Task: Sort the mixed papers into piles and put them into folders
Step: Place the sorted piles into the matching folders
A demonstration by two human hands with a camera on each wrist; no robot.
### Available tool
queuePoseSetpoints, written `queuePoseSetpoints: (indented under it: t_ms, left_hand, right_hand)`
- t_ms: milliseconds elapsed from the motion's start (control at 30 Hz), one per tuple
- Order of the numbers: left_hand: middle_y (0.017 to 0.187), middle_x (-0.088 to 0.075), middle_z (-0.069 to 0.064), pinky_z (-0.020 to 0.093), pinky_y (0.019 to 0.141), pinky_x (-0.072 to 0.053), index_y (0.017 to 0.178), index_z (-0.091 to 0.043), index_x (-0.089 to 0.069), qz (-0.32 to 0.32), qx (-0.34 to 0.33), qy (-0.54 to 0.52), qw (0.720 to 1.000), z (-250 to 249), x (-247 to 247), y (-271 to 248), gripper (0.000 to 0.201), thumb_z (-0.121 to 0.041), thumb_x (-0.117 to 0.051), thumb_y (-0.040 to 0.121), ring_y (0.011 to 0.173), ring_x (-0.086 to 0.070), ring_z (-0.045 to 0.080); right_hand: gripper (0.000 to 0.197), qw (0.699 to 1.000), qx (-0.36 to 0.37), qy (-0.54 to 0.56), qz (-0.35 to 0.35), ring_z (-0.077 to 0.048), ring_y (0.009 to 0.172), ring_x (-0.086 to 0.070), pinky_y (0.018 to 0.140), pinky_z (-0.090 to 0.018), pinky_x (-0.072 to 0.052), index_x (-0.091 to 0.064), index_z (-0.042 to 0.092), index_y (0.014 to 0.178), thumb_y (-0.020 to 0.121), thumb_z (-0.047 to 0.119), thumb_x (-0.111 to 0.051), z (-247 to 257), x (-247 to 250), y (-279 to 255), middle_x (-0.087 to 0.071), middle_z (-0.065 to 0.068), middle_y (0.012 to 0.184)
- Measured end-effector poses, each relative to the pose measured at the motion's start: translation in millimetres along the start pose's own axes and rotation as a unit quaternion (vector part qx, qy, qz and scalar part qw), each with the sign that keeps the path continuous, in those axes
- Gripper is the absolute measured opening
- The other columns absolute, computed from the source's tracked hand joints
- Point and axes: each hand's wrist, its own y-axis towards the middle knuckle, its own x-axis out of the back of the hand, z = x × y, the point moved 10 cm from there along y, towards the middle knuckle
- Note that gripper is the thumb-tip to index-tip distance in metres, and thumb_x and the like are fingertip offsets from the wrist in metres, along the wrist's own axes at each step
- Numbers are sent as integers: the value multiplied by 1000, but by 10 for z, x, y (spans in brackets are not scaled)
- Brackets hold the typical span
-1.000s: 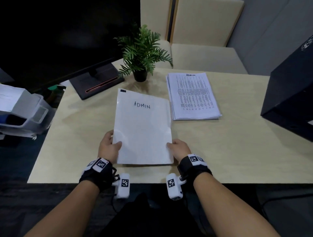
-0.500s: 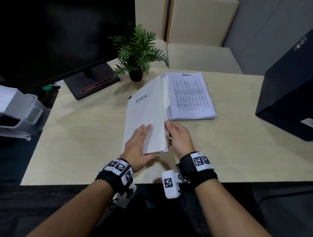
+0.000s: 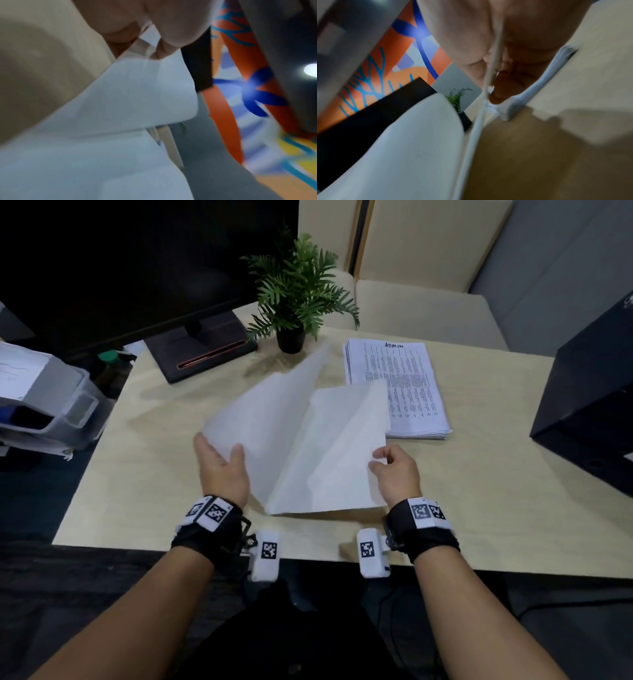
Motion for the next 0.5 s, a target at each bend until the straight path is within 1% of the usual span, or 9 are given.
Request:
queuePoseSetpoints:
  t_ms: [33,100,133,200,267,300,367,433,500]
  left_hand:
    - [135,-50,8,24,102,-41,143,-16,-26,-41,22,1,999,88,168,50,60,-2,-51,91,116,-53,14]
    - [140,-38,7,14,97,-33,150,-22,-9,-131,88,12,987,321,571,93,76,0,-49,89,118,-47,12]
    - [145,-32,11,15,98,-31,150,-23,-6,-182,117,20,976,407,791,86,80,0,-50,88,122,-45,13]
    - [153,-18,14,28,106,-29,151,-24,-7,-275,147,70,948,443,1173,67,82,-6,-52,85,132,-37,22]
    - [156,-15,11,37,109,-26,151,-22,-11,-297,133,130,937,333,1288,116,81,-10,-54,84,137,-28,30]
    - [156,-16,9,38,109,-25,151,-22,-14,-270,112,145,945,244,1200,166,79,-11,-55,84,138,-26,30]
    - [157,-17,6,40,112,-23,149,-22,-23,-162,58,205,963,78,800,253,73,-11,-57,85,141,-22,25]
    - [155,-25,7,40,116,-20,143,-20,-38,-8,-17,267,963,-70,204,221,64,-9,-59,85,143,-22,22]
    - [150,-35,10,34,116,-21,134,-15,-51,152,-78,282,944,-163,-478,12,51,-5,-59,85,141,-28,22]
  right_hand:
    - [17,1000,-5,-24,16,-16,82,-52,62,-19,-35,-60,18,91,85,2,-63,-83,-2,-10,-59,4,89]
    - [21,997,-17,-60,41,-15,87,-53,68,-18,-34,-60,20,95,87,0,-59,-275,-26,-65,-62,0,102]
    - [23,996,-22,-72,53,-15,90,-53,70,-17,-33,-61,20,97,88,0,-57,-362,-48,-105,-62,0,107]
    - [25,993,-24,-95,68,-14,94,-52,75,-15,-33,-64,15,104,90,-1,-52,-468,-102,-175,-61,-1,114]
    - [27,991,-26,-113,72,-14,95,-52,79,-15,-35,-65,11,110,92,-1,-48,-519,-146,-212,-61,-2,116]
    - [28,990,-27,-119,76,-14,95,-52,81,-16,-36,-65,11,110,92,-1,-47,-530,-169,-228,-61,-2,117]
    - [28,987,-30,-130,86,-16,99,-54,83,-17,-37,-65,11,110,92,-1,-48,-549,-217,-241,-62,-4,120]
    - [26,984,-35,-148,97,-21,102,-56,84,-20,-40,-64,14,112,92,4,-51,-547,-255,-242,-60,-9,122]
    - [28,981,-27,-177,79,-22,95,-55,82,-23,-40,-61,18,118,92,12,-53,-458,-146,-176,-54,-11,124]
